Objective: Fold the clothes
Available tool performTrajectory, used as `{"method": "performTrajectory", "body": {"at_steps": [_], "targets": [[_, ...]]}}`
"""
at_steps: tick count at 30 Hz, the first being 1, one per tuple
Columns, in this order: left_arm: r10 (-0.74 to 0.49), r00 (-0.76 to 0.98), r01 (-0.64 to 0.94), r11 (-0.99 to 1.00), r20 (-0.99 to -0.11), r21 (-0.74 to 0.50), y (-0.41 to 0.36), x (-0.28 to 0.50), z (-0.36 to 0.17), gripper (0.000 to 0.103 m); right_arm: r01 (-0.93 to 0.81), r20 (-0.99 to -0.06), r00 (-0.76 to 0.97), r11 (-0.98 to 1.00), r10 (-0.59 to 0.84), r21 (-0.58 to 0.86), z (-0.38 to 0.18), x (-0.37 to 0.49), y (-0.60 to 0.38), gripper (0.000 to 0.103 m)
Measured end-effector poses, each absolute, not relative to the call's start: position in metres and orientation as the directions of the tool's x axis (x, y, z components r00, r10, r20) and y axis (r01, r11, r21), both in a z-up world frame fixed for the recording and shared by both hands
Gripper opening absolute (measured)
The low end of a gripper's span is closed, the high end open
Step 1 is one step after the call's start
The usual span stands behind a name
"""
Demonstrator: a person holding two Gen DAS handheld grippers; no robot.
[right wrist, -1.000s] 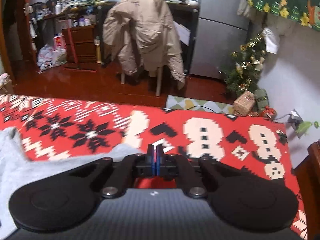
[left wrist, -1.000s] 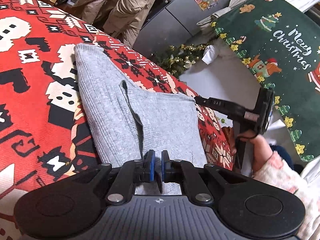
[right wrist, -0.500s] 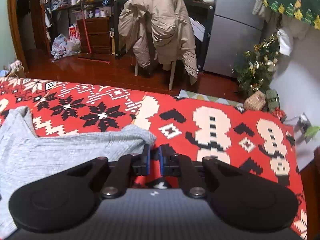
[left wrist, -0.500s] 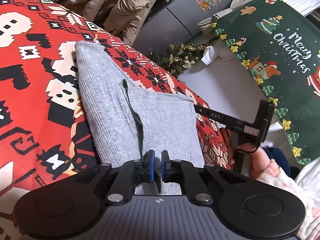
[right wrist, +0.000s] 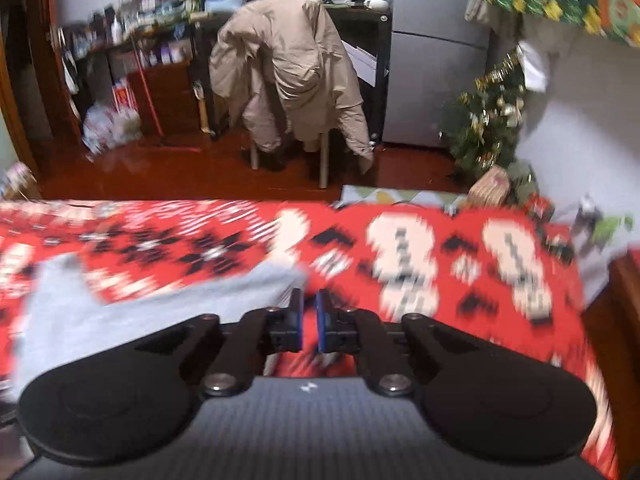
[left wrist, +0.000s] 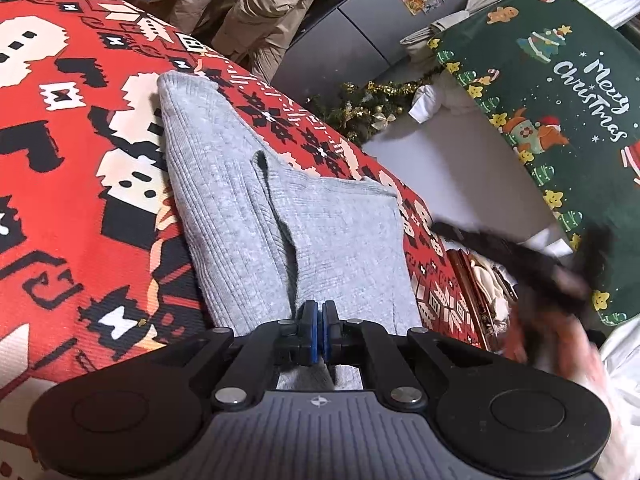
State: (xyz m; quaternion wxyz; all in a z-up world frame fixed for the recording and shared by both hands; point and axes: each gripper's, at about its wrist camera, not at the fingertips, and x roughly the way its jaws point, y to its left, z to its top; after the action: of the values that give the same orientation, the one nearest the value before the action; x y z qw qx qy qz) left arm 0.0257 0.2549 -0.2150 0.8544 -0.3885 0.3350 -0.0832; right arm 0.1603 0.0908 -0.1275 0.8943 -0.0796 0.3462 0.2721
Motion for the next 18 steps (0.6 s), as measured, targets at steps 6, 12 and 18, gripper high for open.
{"method": "performTrajectory", "body": {"at_steps": [6, 12, 18], "targets": [[-0.386, 0.777, -0.117, 0.687, -0.497, -0.717, 0.257, 0.02, -0.204, 0.004, -0.536, -0.683, 0.597, 0.843, 0.42, 0.05, -0.124, 0.044, 0.077, 0.016], [-0.393, 0.797, -0.105, 0.659, -0.46, -0.745, 0.265, 0.012, -0.194, 0.004, -0.565, -0.678, 0.63, 0.822, 0.378, -0.067, -0.136, -0.018, 0.087, 0.031], [-0.406, 0.789, -0.09, 0.666, -0.461, -0.74, 0.259, 0.015, -0.193, 0.004, -0.536, -0.711, 0.622, 0.84, 0.326, -0.084, -0.16, -0.013, 0.092, 0.015]]}}
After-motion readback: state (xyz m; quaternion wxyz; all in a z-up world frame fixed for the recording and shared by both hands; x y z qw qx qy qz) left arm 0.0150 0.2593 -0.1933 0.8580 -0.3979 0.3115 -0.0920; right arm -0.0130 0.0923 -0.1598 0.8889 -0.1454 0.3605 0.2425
